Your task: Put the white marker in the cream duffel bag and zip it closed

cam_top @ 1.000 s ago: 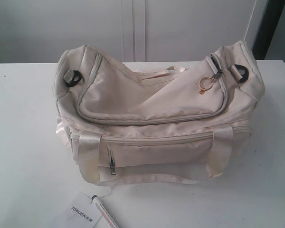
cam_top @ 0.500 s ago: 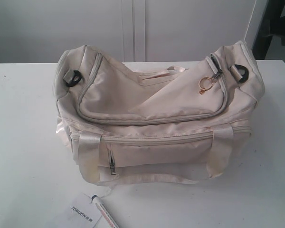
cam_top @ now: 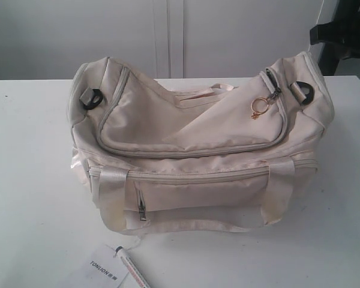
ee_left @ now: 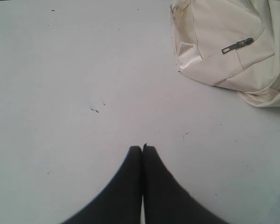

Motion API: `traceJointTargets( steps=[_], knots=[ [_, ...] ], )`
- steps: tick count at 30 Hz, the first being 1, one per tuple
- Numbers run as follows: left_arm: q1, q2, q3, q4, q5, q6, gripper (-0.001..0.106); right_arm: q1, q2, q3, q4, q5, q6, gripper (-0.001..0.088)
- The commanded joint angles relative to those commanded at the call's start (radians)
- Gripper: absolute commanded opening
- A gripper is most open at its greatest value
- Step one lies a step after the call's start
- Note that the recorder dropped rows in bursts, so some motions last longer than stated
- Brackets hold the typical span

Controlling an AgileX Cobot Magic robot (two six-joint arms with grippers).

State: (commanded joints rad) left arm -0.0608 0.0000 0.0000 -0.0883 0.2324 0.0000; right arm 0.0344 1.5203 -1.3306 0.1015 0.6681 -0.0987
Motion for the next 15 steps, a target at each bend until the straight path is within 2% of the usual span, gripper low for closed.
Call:
traceJointTargets(
  steps=[11,15],
  knots=[
    [0.0,0.0,0.0,0.0,0.0,0.0,0.0,0.0,0.125,-0.113,0.093,0.054,-0.078,0.0],
    [0.0,0.0,0.0,0.0,0.0,0.0,0.0,0.0,0.135,-0.113,0.106,0.004,-0.078,0.0]
  ],
)
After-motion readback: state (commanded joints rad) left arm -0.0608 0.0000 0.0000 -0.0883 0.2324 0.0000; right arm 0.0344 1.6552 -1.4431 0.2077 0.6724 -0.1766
